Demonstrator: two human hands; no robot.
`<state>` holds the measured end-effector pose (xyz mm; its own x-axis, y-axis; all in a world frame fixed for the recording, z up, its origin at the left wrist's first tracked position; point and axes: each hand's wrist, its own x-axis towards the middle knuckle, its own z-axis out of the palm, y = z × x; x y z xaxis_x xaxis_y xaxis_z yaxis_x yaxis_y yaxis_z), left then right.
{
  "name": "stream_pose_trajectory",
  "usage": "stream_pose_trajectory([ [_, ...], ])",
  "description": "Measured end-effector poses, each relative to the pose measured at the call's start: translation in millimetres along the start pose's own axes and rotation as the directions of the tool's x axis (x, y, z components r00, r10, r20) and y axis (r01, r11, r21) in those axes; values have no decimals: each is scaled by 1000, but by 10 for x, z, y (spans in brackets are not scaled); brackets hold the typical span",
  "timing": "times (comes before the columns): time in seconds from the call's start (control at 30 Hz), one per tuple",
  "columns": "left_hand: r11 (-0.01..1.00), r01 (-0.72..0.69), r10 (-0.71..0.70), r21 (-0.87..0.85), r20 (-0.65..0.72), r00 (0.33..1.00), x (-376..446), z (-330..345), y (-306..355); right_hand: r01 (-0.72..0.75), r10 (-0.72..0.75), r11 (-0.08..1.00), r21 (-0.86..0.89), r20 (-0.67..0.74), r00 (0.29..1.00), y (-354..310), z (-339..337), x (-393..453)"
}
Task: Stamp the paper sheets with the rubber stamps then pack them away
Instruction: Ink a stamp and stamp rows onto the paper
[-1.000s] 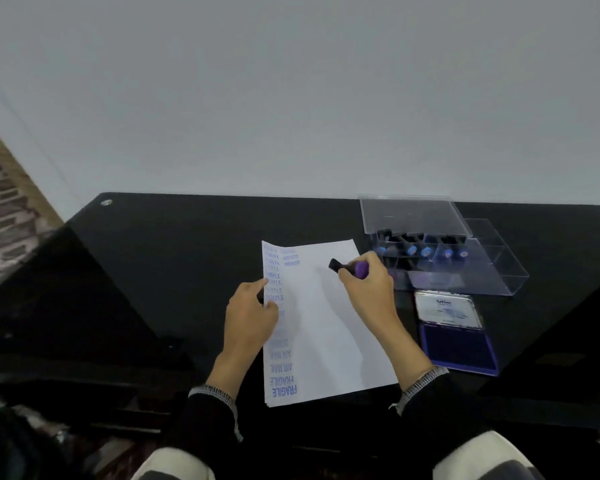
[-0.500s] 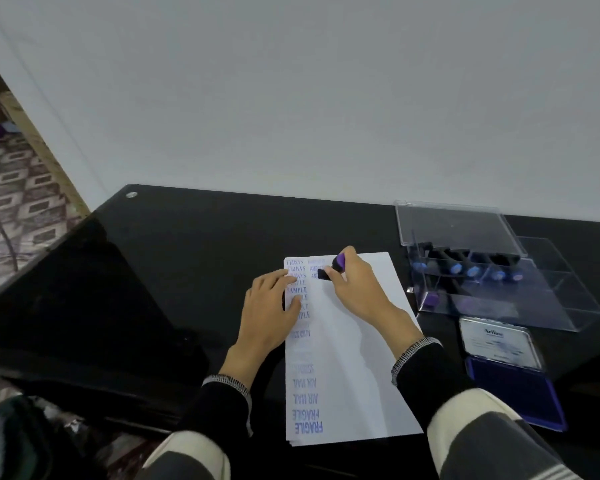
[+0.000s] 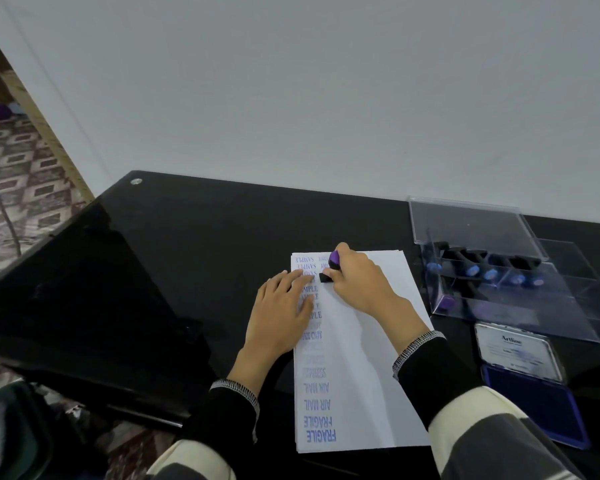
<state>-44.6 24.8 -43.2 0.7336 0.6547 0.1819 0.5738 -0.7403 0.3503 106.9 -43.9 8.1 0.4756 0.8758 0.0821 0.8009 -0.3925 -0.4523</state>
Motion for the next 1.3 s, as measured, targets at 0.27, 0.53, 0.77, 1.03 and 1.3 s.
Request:
stream_pose_trajectory([
  [0.27,999,-19,18,26,12,1000,4,22,-14,-12,12,999,-40,13,1000,-40,-1,-21],
  [0.53,998,-8,8,54,14,1000,20,54,-25,-9,9,998,-68,-7,1000,-47,42,-7],
  [0.77,998,-6,7,65,-17,1000,24,49,-13,-27,27,999,18,-27,999,-19,102,18],
  [1.03,998,-7,9,58,-39,999,32,67,-11,-17,21,998,53,-60,998,6,164,8],
  [1.3,994,87,-90,-62,-53,995,39,37,-18,-13,16,999,44,-74,997,-15,146,23],
])
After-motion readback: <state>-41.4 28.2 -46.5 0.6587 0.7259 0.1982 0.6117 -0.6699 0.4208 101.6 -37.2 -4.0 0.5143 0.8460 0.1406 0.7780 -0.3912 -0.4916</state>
